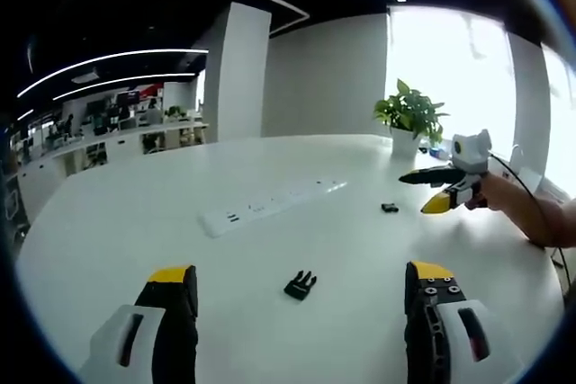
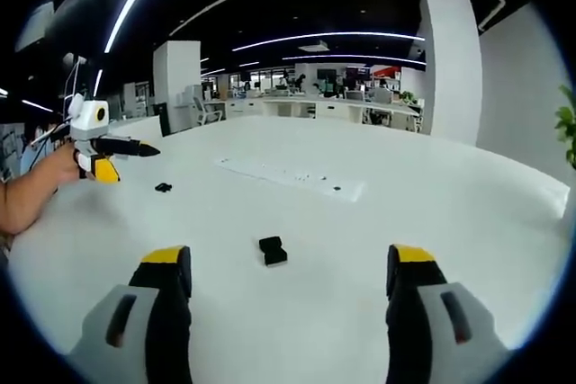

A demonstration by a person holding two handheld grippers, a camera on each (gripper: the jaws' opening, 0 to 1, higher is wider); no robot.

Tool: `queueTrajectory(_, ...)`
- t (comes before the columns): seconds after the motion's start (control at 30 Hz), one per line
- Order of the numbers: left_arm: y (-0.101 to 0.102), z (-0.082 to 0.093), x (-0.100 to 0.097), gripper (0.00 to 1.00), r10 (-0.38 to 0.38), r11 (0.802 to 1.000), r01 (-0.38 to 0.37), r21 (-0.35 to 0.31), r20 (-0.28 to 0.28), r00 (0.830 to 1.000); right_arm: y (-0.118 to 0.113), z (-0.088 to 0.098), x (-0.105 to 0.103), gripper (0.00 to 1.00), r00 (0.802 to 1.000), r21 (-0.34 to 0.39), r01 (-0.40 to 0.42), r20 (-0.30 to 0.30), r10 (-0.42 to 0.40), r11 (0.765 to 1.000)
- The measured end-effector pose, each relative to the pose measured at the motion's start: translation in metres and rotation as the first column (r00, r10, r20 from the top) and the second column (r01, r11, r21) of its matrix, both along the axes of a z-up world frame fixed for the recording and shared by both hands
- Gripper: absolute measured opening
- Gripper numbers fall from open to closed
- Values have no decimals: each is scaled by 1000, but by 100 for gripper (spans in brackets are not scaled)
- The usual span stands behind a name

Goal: Snap the two parts of the plastic buckle together until the buckle closes and remains connected.

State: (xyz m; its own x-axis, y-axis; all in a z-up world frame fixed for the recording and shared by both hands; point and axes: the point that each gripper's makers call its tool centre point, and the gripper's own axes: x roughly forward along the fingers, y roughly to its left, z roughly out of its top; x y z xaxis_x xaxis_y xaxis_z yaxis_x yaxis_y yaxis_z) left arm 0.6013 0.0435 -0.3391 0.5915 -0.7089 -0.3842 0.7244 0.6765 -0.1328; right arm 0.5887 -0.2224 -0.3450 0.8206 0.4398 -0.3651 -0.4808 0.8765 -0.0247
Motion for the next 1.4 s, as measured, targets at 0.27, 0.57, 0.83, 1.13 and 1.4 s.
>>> queueTrajectory(0.27,2,2,3,94,-1,1000,1,1,16,1000,-5,2,3,90,1000,-5,7,-3,-7,1000)
queueTrajectory(0.57,6,6,10,95,12,1000,-12,1,20,1000,-7,3,8,90,1000,-10,9,2,-9,1000)
queueTrajectory(0.83,7,1,13,97,21,1000,-21,-1,4,1000,-10,4,10,90,1000,-12,13,1,-13,1000)
queueTrajectory(1.13,7,1,17,99,26,1000,-26,-1,-2,1000,-11,3,9,90,1000,3,14,-4,-14,1000)
queueTrajectory(1.4,5,1,20,99,11,1000,-10,17,-7,1000,-15,4,12,90,1000,25,21,-2,-21,999)
